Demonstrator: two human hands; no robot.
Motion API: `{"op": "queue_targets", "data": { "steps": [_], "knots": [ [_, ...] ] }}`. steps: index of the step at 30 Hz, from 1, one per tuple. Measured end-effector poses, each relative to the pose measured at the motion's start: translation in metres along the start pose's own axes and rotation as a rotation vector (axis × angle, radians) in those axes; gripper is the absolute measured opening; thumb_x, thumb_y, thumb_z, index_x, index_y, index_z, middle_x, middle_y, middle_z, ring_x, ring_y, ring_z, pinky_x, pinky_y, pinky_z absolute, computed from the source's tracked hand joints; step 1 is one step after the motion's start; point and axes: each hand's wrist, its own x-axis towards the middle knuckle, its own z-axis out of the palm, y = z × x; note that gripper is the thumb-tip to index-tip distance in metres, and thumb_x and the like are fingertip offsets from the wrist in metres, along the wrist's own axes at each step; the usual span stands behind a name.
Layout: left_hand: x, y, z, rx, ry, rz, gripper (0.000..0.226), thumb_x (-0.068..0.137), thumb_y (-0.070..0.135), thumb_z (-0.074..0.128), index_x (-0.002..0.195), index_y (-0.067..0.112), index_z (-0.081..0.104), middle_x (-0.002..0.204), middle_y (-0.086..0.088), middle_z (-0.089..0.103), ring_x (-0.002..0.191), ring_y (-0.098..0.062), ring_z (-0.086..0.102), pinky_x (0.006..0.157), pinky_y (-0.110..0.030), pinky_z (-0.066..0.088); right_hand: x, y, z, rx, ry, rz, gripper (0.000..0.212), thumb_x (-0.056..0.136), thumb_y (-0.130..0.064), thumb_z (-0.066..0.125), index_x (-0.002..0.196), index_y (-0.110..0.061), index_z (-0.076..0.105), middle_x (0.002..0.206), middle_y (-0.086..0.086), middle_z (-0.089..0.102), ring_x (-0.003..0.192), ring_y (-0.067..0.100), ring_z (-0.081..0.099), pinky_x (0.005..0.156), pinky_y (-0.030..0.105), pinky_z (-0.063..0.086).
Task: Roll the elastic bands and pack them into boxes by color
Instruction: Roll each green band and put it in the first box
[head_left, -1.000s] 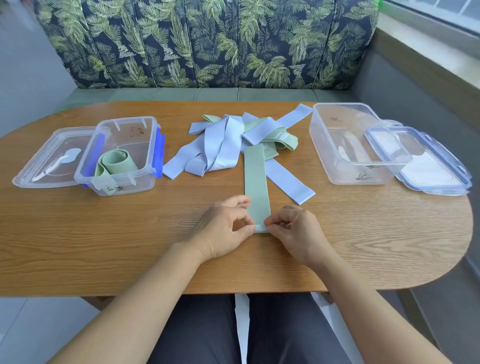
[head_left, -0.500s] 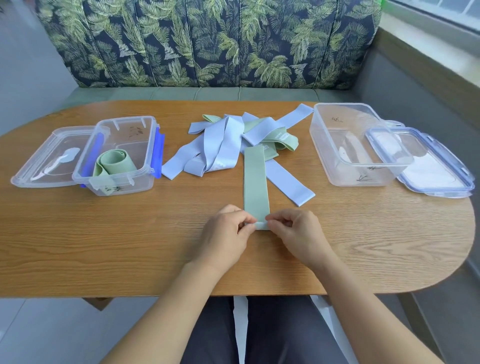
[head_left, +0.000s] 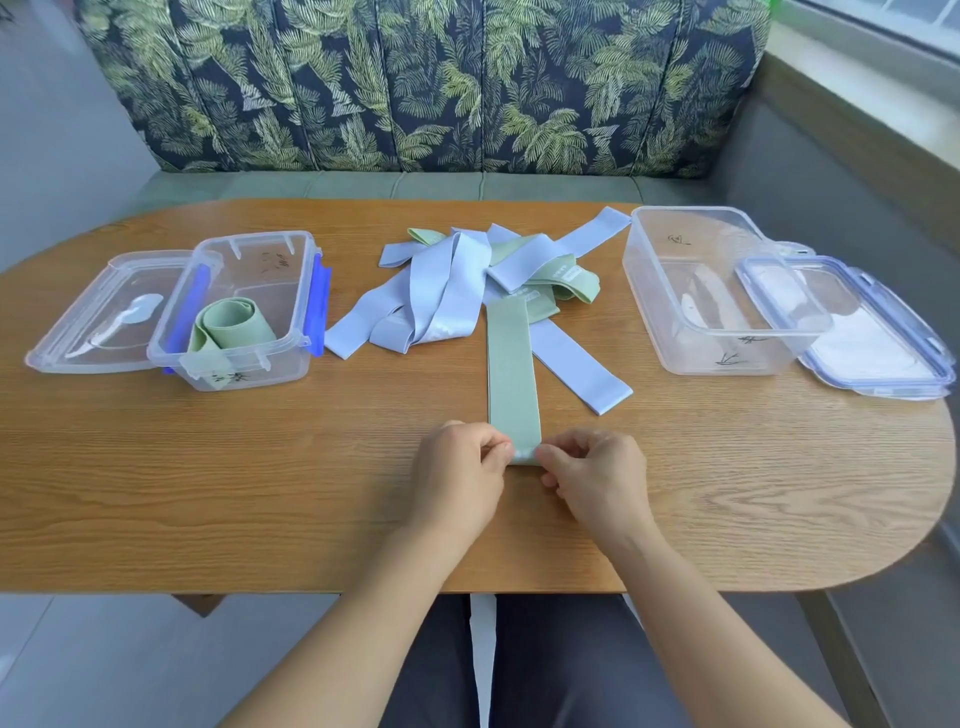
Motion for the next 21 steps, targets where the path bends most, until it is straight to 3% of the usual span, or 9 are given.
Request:
{"op": "queue_targets", "data": {
  "steps": [6, 13, 18, 21],
  "knots": [
    [-0.026, 0.0, 0.0, -0.003, -0.009, -0.023, 0.012, 0.092, 0.025, 0.064, 0.092, 0.022, 0.075, 0.095, 0.006, 0.066, 0.085, -0.007, 0.06, 0.071, -0.018, 0.044, -0.019, 0.008, -0.008, -0.035, -0.04, 0.02, 0.015, 0.085, -0.015, 0.071, 0.071, -0.022, 0.07, 0.055, -0.001, 0.068, 0.05, 0.005, 0.06, 0.064, 0.031, 0.056],
    [-0.035, 0.008, -0.004, -0.031, 0.014, -0.116, 0.011, 0.09, 0.024, 0.065, 0.092, 0.02, 0.075, 0.092, 0.01, 0.072, 0.086, -0.008, 0.064, 0.076, -0.023, 0.05, -0.029, 0.007, -0.007, -0.033, -0.003, 0.054, 0.009, 0.082, -0.018, 0.071, 0.073, -0.021, 0.07, 0.056, 0.0, 0.07, 0.06, 0.014, 0.066, 0.071, 0.037, 0.06],
    [-0.031, 0.015, -0.005, 0.045, 0.044, -0.197, 0.013, 0.09, 0.033, 0.065, 0.091, 0.022, 0.072, 0.09, 0.012, 0.068, 0.079, -0.007, 0.059, 0.06, -0.019, 0.042, -0.022, 0.002, -0.005, -0.061, -0.003, 0.115, 0.013, 0.083, -0.02, 0.072, 0.073, -0.012, 0.07, 0.053, 0.002, 0.068, 0.048, 0.011, 0.064, 0.07, 0.037, 0.061],
    [-0.026, 0.018, -0.007, 0.082, 0.033, -0.228, 0.014, 0.089, 0.036, 0.065, 0.09, 0.023, 0.07, 0.091, 0.01, 0.068, 0.079, -0.009, 0.059, 0.061, -0.022, 0.041, -0.017, -0.001, -0.004, -0.072, -0.014, 0.131, 0.016, 0.083, -0.021, 0.072, 0.074, -0.009, 0.07, 0.052, 0.001, 0.068, 0.052, 0.015, 0.067, 0.071, 0.042, 0.062]
  ]
}}
